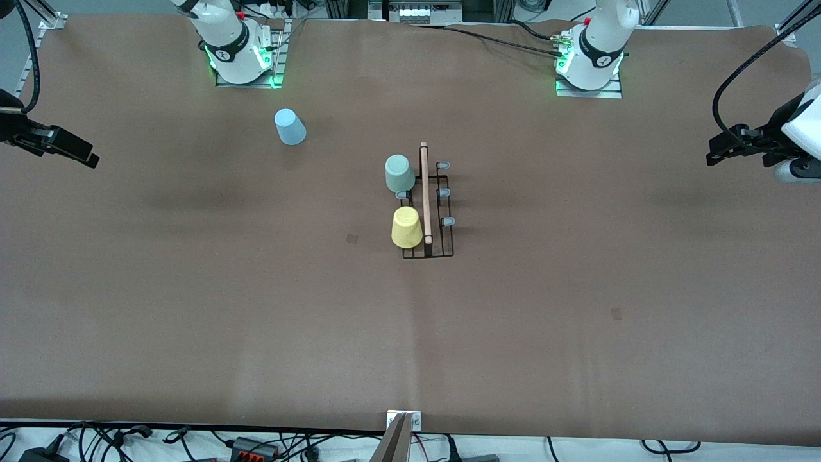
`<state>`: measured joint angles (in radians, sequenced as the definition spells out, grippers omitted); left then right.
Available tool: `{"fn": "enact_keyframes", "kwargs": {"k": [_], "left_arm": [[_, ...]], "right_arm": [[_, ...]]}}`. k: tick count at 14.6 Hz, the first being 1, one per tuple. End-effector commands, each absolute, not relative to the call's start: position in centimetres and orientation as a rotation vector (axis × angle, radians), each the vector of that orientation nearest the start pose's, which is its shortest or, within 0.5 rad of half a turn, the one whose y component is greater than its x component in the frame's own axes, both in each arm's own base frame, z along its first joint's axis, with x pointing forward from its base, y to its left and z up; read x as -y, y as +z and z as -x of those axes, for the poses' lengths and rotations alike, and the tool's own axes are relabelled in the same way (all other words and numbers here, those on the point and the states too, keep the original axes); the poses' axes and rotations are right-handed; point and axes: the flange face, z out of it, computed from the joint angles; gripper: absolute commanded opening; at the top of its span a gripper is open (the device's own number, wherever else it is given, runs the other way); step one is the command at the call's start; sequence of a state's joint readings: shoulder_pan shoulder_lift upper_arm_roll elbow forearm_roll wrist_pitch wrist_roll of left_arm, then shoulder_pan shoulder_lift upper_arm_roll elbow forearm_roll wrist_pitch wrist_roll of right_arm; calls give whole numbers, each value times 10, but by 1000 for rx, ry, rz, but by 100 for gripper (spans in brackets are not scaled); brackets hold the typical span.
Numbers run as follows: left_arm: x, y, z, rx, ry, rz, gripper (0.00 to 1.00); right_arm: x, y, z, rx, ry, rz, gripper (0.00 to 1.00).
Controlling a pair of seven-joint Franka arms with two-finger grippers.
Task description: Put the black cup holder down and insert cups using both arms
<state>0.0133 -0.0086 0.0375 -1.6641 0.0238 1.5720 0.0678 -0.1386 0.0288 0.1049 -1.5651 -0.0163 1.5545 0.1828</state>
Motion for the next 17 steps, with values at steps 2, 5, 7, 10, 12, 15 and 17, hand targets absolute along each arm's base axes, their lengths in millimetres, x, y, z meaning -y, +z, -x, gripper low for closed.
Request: {"fn": "enact_keyframes", "kwargs": {"k": [2, 5, 7, 10, 12, 15, 17], "left_arm": [[-31, 592, -549, -53, 135, 3143, 100], [-31, 592, -549, -53, 135, 3143, 100], [-31, 592, -549, -53, 135, 3143, 100], [-31, 592, -549, -53, 135, 3143, 100], [-31, 592, -549, -53, 135, 3143, 100], [-31, 592, -549, -53, 135, 3143, 100], [-31, 592, -549, -53, 135, 3143, 100]], "right_arm": [[19, 616, -558, -333, 39, 3116, 100], [19, 614, -558, -314, 46, 3118, 100], [19, 614, -558, -312, 51, 3117, 100], [19, 611, -559, -307, 63, 3117, 100], [18, 612, -559, -304, 63, 3116, 100], [17, 612, -559, -299, 64, 3114, 100], [14, 612, -558, -294, 69, 3111, 100]]}}
